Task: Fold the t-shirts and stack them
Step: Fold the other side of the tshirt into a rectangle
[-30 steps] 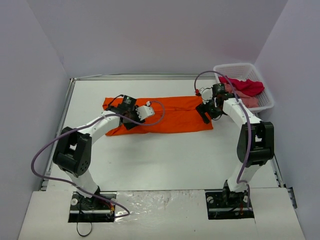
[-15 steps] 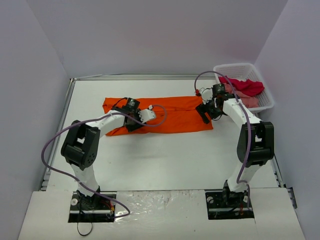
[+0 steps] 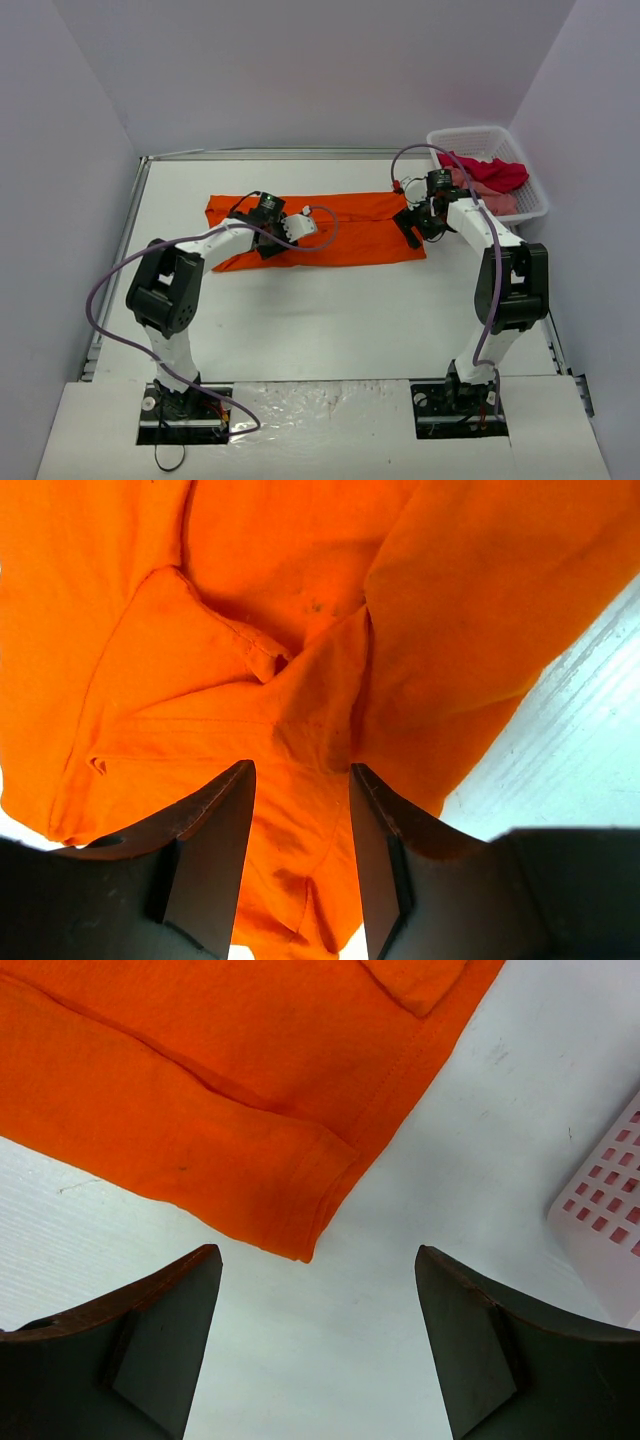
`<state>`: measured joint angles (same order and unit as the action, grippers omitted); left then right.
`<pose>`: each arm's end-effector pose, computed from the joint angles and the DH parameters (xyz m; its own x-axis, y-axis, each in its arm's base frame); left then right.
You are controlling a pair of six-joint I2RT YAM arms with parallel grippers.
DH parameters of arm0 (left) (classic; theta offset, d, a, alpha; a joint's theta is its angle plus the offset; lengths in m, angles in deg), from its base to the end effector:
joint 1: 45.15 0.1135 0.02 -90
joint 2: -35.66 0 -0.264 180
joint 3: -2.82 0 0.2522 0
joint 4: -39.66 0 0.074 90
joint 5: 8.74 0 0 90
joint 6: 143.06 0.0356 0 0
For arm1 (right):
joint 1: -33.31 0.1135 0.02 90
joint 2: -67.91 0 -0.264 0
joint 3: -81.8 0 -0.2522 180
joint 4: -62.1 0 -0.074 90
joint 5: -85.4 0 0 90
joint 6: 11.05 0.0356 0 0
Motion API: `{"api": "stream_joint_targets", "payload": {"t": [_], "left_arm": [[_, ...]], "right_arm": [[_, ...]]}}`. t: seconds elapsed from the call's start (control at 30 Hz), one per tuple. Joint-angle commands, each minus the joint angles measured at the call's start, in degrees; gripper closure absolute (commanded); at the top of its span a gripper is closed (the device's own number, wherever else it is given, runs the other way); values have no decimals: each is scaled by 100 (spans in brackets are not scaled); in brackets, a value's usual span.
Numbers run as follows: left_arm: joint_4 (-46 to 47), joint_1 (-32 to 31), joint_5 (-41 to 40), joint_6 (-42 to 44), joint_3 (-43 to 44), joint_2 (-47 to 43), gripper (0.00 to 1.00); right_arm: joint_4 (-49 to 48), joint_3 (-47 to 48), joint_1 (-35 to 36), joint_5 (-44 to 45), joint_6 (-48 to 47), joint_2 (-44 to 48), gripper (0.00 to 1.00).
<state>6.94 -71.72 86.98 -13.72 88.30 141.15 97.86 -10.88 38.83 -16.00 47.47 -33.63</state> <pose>0.3506 -0.1793 0.1945 -0.2341 0.8223 -0.5186 0.8372 0.4418 0.3225 0.3848 0.0443 0.2268 -0.5348 -0.5660 -0.6275 -0.5864 0.7832 -0.2067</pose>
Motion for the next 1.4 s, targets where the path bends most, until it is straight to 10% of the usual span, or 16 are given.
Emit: {"api": "stream_joint_targets", "payload": {"t": [0.0,0.43,1.37], "left_arm": [[15,-33,-44,-48,263,76,59],[59,-33,-246,-40,377,244,97],[534,-437,-1169,567,1590,1025,98]], "right_arm": [[24,-43,-77,-55,-42,108,25],[-73,-96,-130,-73,-77,55,26],[-117,-175,-130,-29,-68,-138,26]]}}
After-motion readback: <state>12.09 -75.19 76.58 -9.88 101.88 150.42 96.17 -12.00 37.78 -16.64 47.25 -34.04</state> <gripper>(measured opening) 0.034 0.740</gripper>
